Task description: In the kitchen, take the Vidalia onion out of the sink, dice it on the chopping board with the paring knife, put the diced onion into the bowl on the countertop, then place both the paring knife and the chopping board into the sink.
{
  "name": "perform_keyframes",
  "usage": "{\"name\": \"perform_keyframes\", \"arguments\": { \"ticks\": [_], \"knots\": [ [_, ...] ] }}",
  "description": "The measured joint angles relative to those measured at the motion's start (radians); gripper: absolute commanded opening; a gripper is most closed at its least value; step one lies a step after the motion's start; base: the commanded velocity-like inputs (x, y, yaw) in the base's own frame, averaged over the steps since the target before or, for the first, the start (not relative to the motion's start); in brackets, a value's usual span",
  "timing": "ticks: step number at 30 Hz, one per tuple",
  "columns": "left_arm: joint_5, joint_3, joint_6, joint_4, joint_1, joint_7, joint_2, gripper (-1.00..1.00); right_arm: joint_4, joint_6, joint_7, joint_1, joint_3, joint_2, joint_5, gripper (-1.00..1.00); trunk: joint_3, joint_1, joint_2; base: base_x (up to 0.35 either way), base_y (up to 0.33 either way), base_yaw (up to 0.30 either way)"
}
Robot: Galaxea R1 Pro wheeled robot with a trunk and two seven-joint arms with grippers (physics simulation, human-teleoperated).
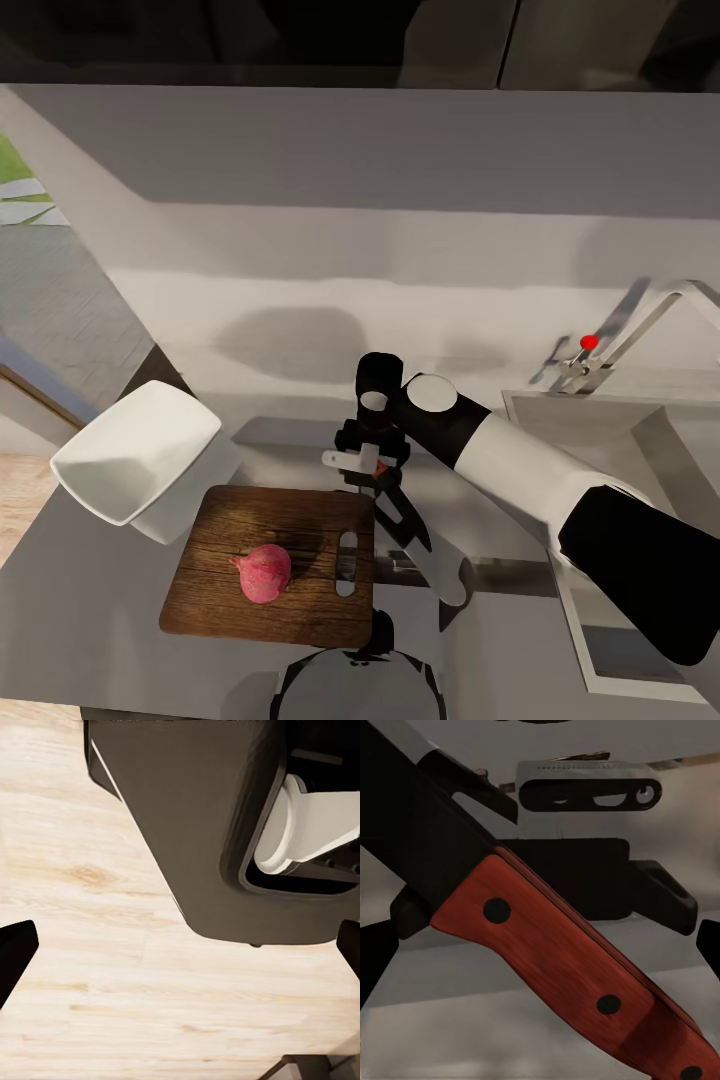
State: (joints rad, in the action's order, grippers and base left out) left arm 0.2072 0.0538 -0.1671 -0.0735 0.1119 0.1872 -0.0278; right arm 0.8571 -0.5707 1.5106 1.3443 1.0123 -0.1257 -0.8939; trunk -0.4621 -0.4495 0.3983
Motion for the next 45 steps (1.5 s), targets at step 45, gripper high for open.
{"name": "perform_keyframes", "arguments": {
  "ticks": [45],
  "knots": [
    [-0.001, 0.0, -0.001, 0.002, 0.0, 0.0, -0.012, 1.0, 0.0, 0.0, -0.001, 0.0, 0.0, 0.001, 0.0, 1.0, 0.0, 0.0, 0.0, 0.0, 0.0, 0.0]
  ]
}}
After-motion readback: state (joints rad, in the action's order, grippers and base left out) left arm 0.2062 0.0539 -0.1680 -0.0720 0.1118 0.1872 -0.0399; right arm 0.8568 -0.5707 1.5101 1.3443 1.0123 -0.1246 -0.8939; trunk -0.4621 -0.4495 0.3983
